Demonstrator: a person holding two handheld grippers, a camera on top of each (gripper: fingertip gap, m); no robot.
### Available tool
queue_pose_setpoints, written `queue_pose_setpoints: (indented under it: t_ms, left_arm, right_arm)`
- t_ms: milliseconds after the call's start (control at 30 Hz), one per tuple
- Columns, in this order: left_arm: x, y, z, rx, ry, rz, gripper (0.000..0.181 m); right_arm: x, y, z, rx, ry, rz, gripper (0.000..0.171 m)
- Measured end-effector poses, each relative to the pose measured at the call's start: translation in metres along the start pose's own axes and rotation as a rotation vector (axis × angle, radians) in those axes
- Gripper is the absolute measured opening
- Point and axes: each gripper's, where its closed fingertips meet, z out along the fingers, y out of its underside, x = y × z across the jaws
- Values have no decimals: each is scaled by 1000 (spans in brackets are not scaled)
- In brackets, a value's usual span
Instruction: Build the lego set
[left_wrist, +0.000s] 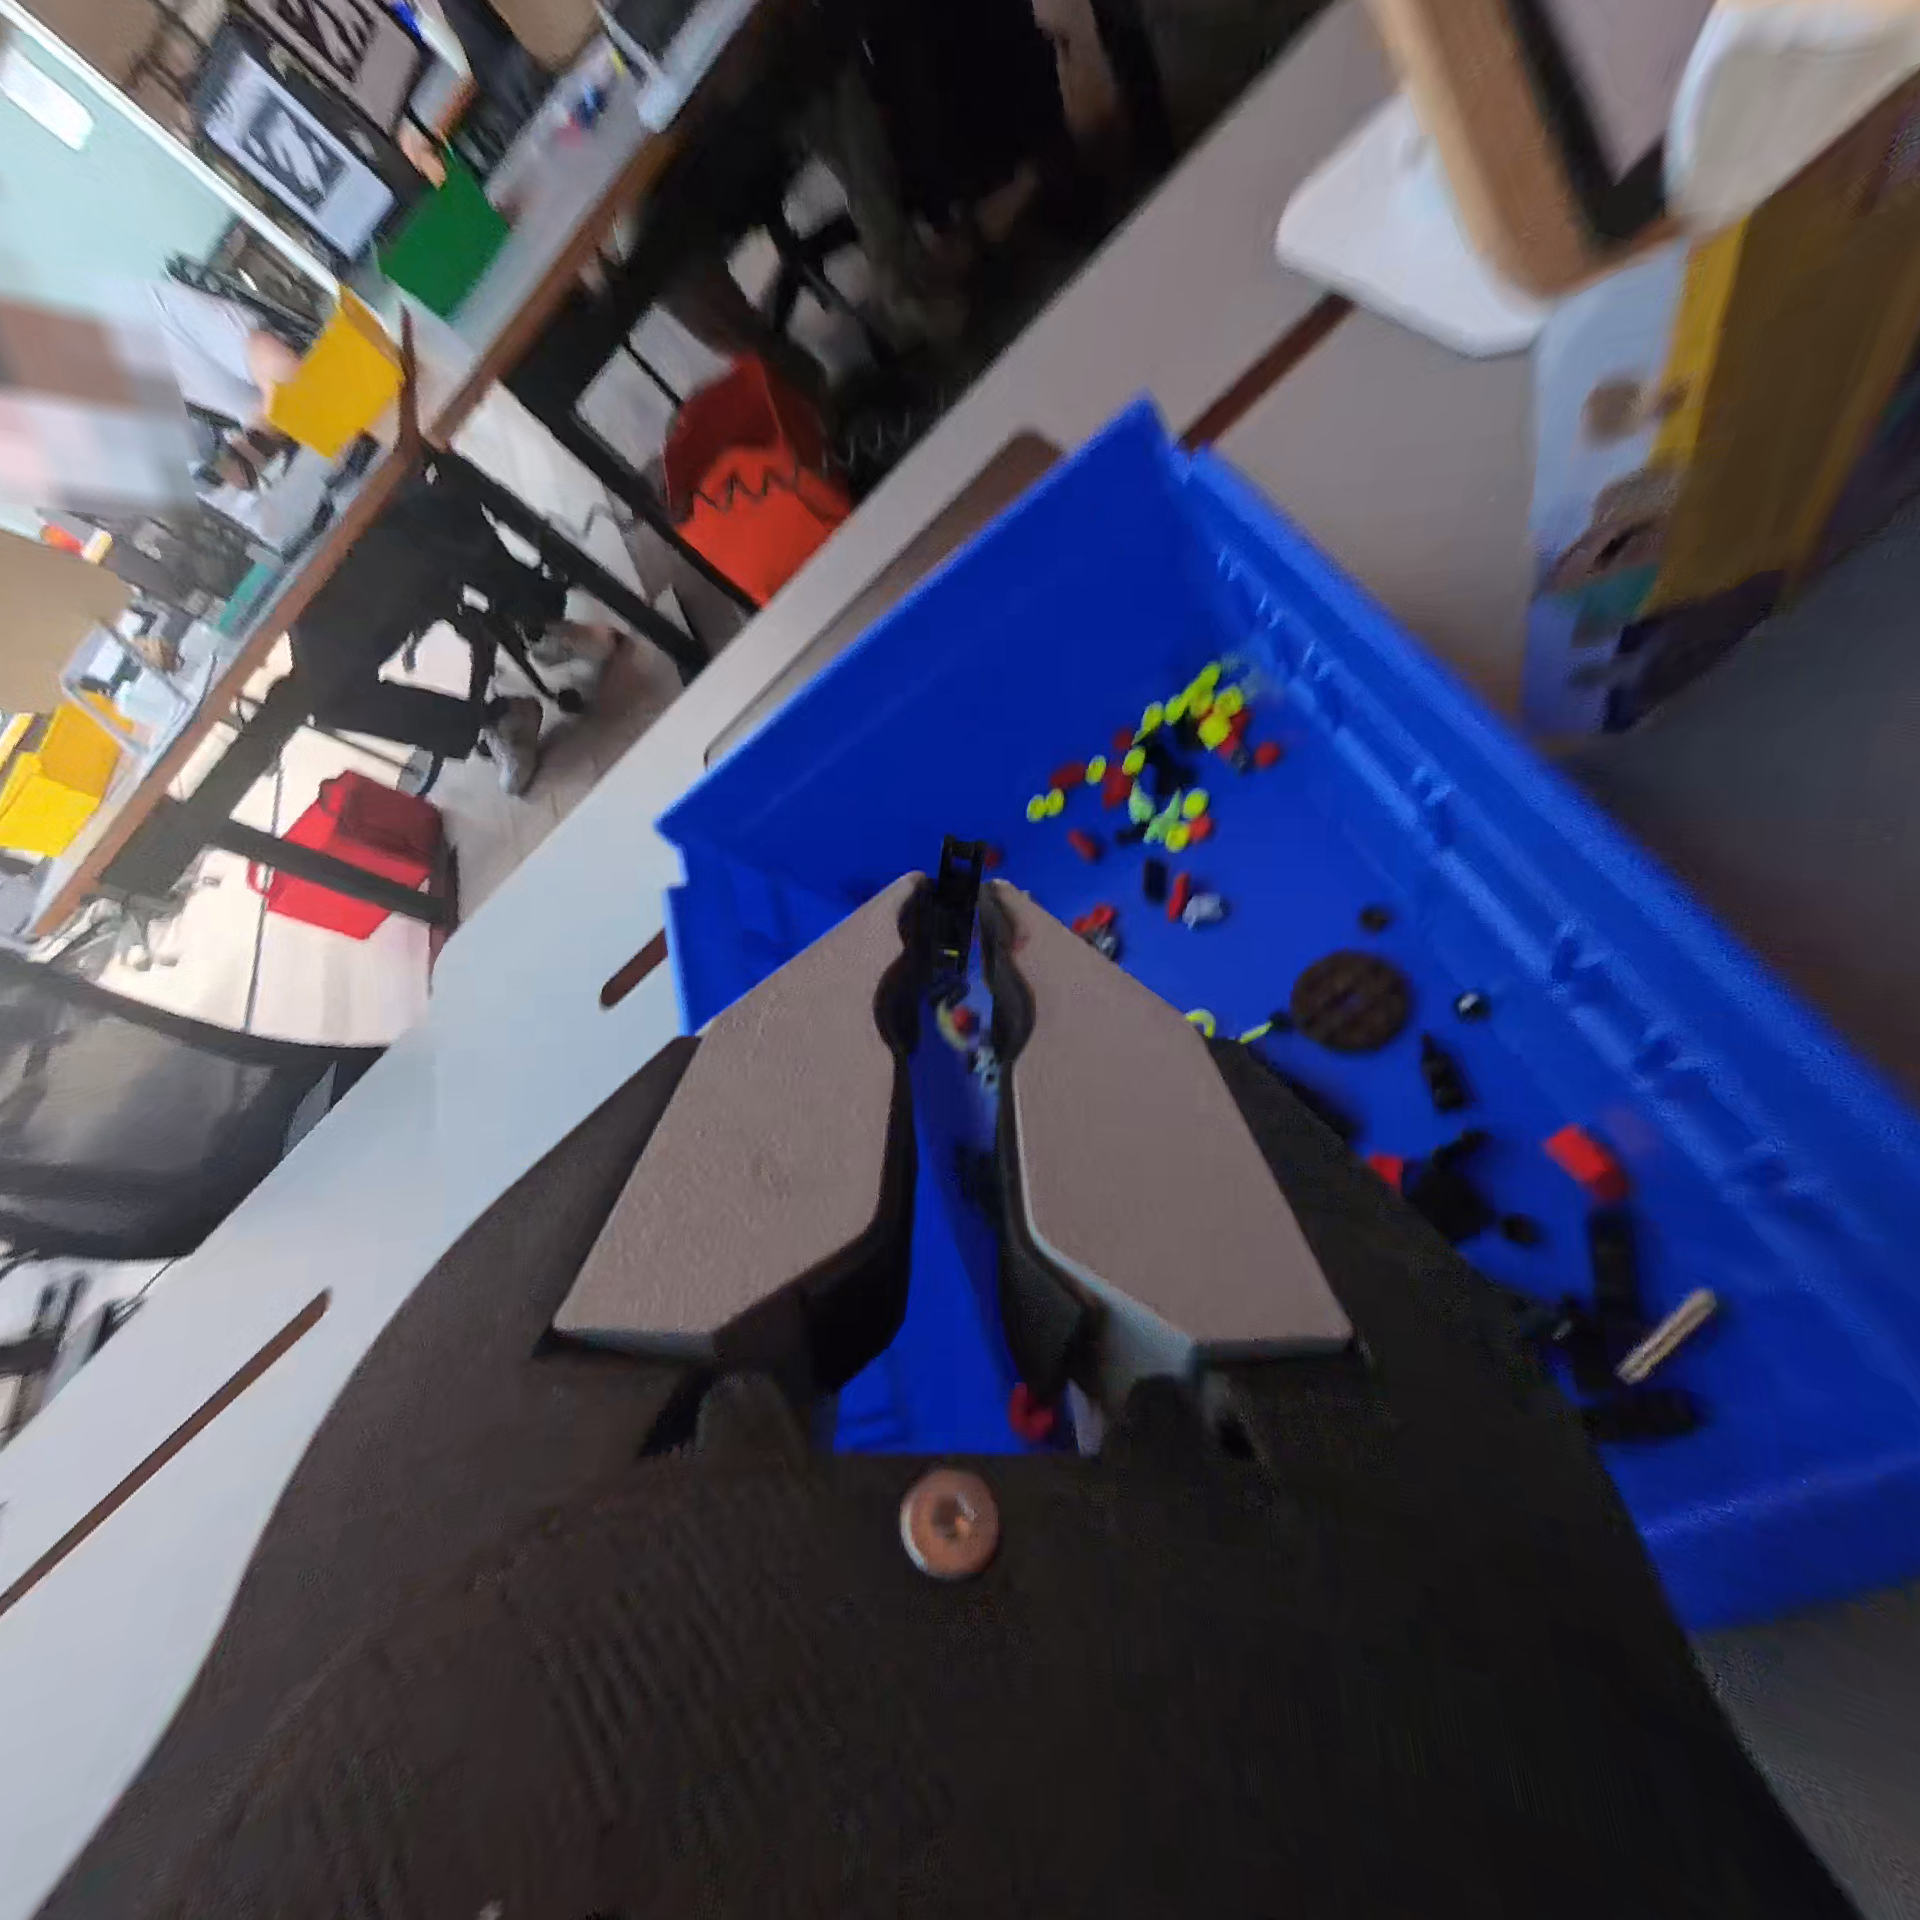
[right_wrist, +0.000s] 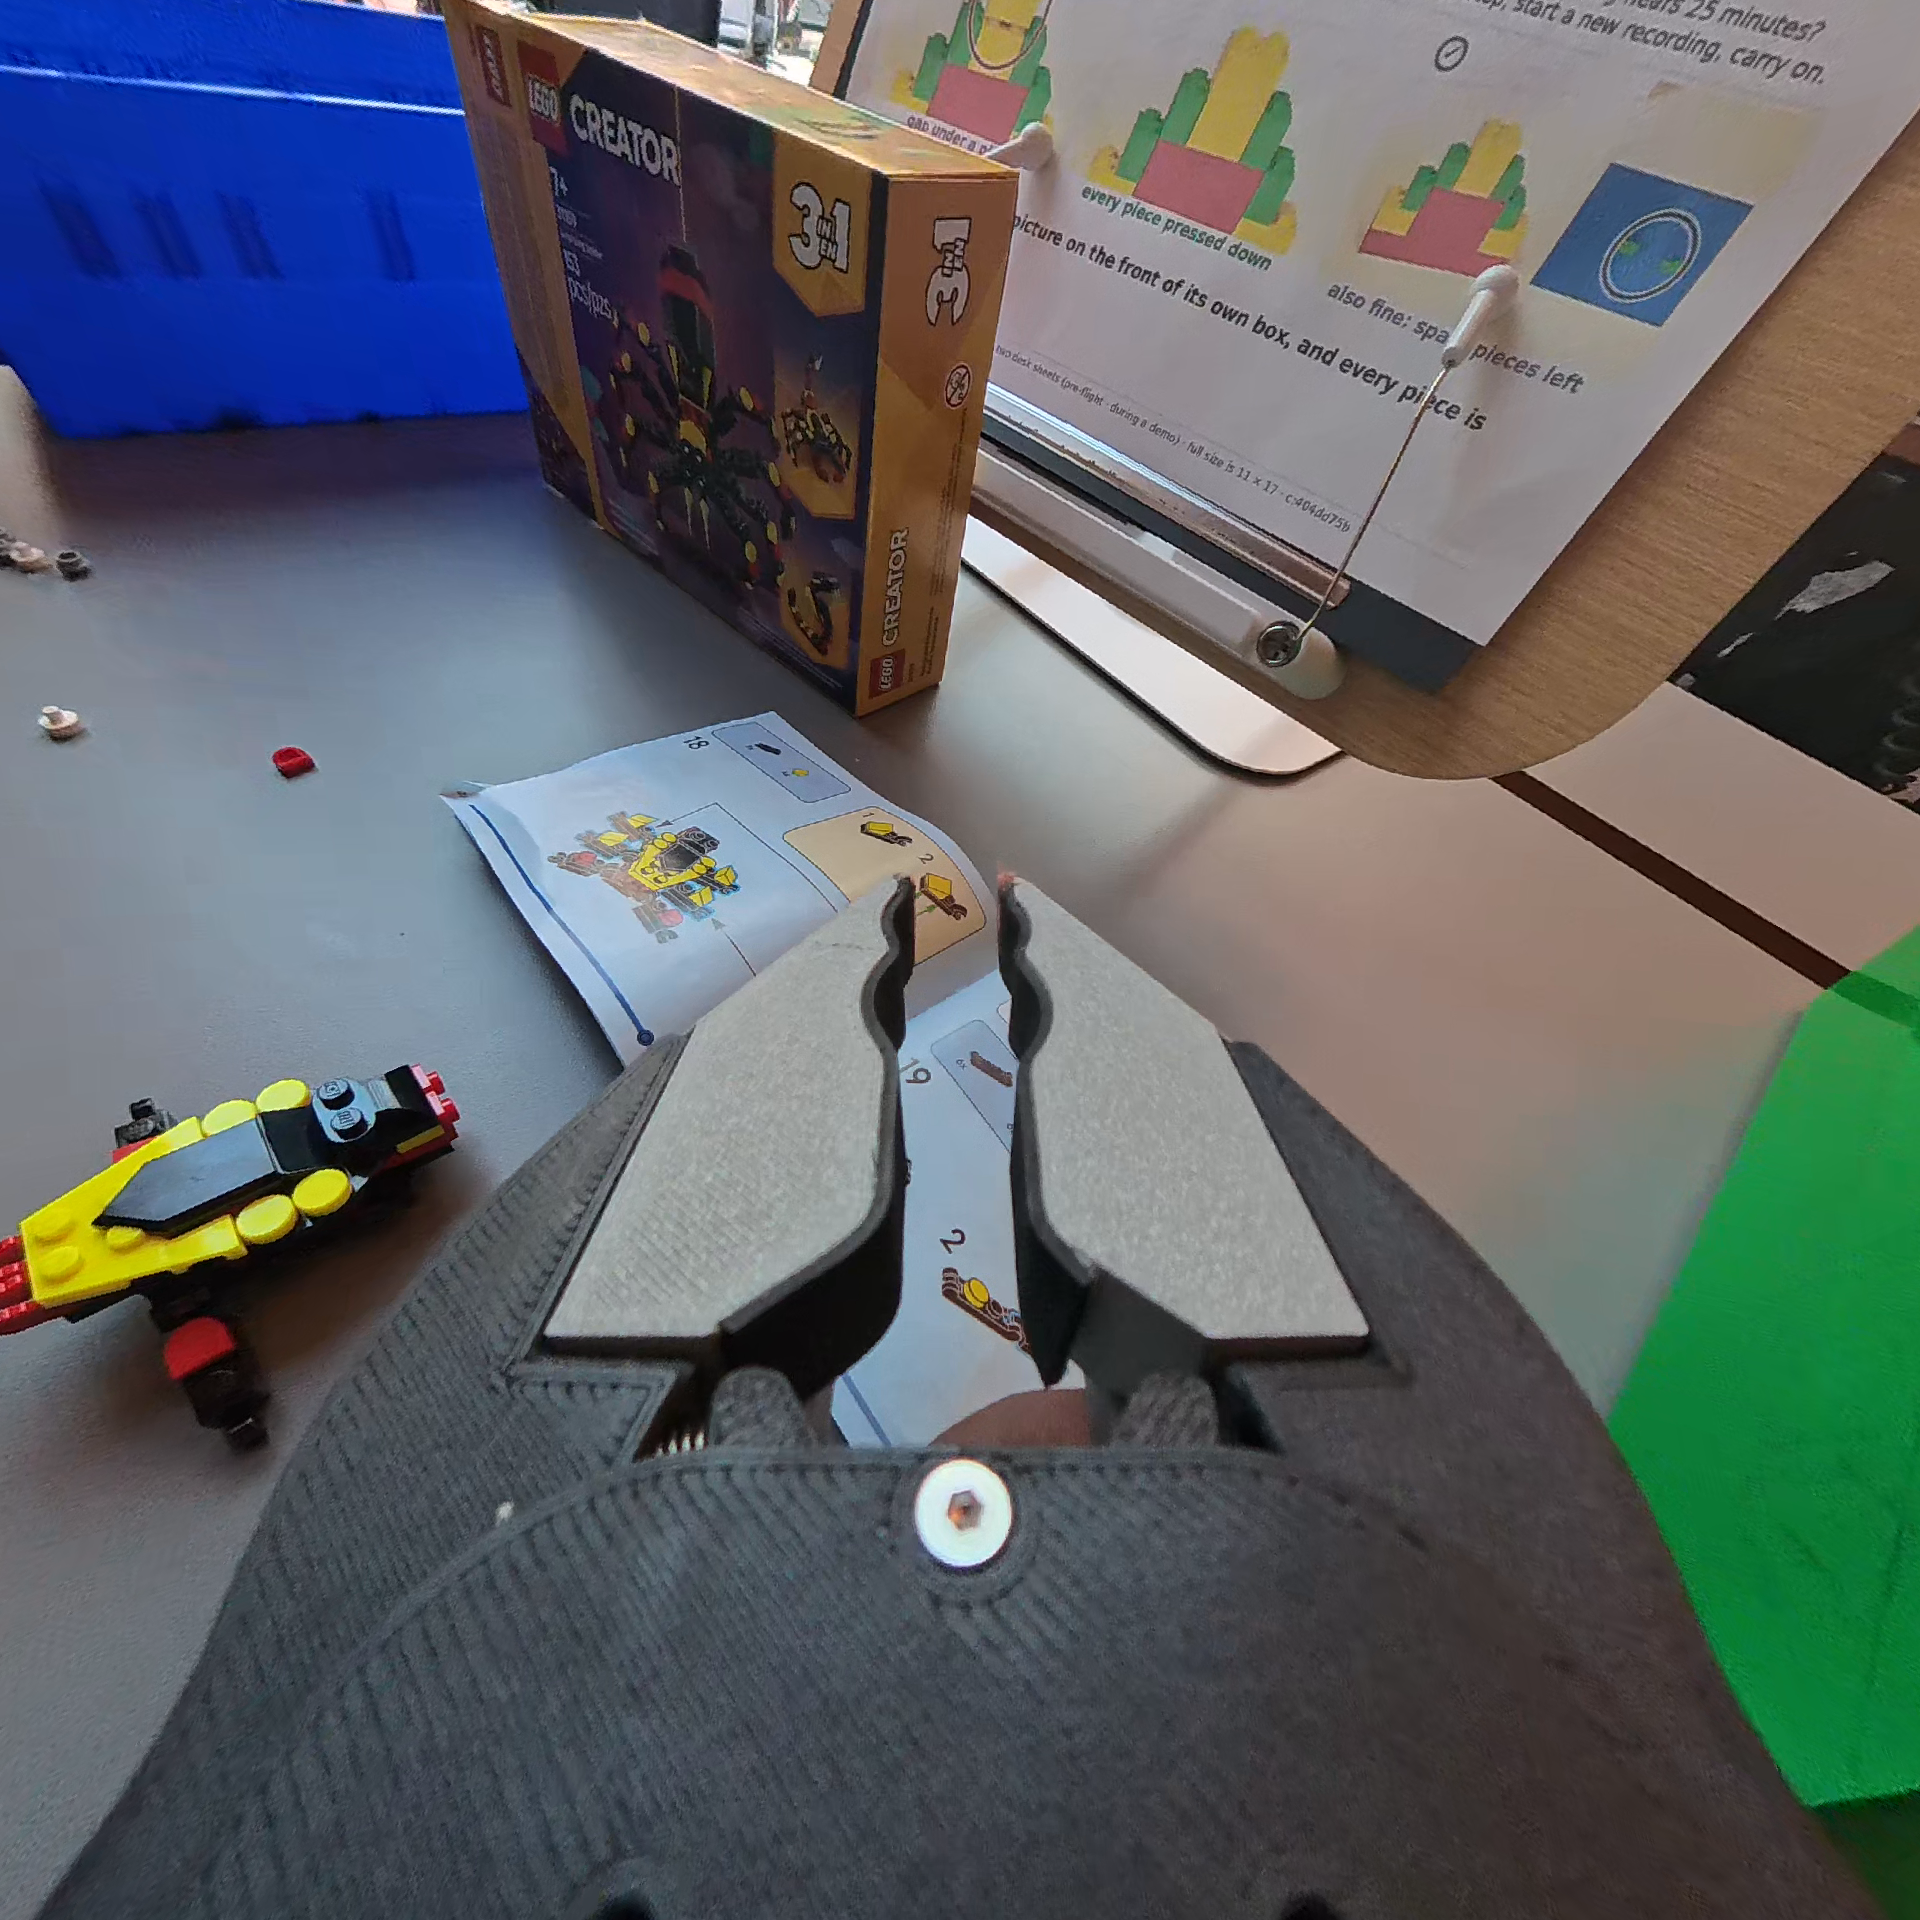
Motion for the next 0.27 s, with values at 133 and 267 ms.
queue_pose_setpoints:
  t_ms: [133,267]
  left_arm:
    - [46,-91,-56,498,210,-194,6]
    - [110,-157,-144,1033,782,-381,6]
  right_arm:
    - [0,0,0,0,1,3,12]
    - [0,0,0,-2,0,2,12]
